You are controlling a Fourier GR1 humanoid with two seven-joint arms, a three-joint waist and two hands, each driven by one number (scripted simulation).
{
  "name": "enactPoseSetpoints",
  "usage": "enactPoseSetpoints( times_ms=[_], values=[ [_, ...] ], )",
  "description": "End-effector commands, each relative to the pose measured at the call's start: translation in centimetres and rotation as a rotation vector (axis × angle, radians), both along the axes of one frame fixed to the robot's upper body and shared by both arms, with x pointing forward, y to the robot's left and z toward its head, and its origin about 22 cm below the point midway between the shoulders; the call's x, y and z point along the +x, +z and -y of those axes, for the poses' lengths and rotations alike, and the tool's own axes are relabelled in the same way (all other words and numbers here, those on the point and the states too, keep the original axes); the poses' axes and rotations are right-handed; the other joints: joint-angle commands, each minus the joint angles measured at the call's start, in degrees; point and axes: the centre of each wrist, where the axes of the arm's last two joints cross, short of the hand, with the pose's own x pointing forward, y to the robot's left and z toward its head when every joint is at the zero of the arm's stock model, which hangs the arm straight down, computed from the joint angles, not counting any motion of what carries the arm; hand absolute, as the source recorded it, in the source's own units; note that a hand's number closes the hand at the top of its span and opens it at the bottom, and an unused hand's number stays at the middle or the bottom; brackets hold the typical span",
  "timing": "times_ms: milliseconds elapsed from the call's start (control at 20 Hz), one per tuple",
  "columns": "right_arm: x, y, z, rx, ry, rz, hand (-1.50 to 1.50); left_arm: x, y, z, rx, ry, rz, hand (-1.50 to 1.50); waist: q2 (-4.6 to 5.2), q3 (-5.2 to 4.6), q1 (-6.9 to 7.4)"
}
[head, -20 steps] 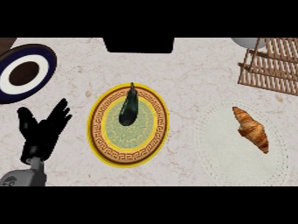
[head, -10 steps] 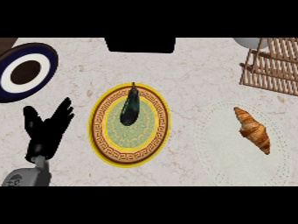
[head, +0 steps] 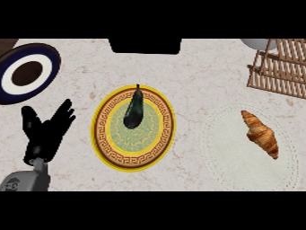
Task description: Pick the bell pepper from the placemat and place it in the tiered shelf
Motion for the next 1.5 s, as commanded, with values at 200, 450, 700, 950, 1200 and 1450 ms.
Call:
enactPoseSetpoints(
  times_ms=[200, 450, 700, 950, 1200, 1450],
  values=[
    [0.4, -0.4, 0.9, 0.027, 0.051, 0.027, 1.50, -0.4, -1.1, -1.6, 0.006, 0.009, -0.041, 0.00, 0.33, -0.20, -0.02],
    [0.7, -2.9, 1.1, -0.081, 0.046, -0.016, 1.50, 0.2, -0.1, -0.4, 0.006, 0.014, -0.035, 0.00, 0.09, -0.20, -0.68],
    [0.3, 0.6, 1.1, 0.174, -0.032, 0.096, -1.50, -0.8, -0.7, -0.3, -0.006, 0.001, -0.041, 0.00, -0.06, -0.22, -0.38],
    [-0.4, 0.4, 2.4, 0.358, -0.012, 0.158, -1.50, -0.4, -0.6, -1.0, -0.011, 0.021, -0.033, 0.00, -0.01, -0.20, -0.74],
    [-1.3, 0.6, 3.5, 0.526, -0.004, 0.229, -1.50, -1.3, -1.4, 0.3, 0.003, -0.001, -0.039, 0.00, 0.12, -0.15, -0.41],
    [-2.7, 2.9, 4.5, 0.672, -0.053, 0.356, -1.50, -1.3, -2.6, -0.7, -0.020, 0.011, -0.043, 0.00, 0.35, -0.20, -0.48]
  ],
)
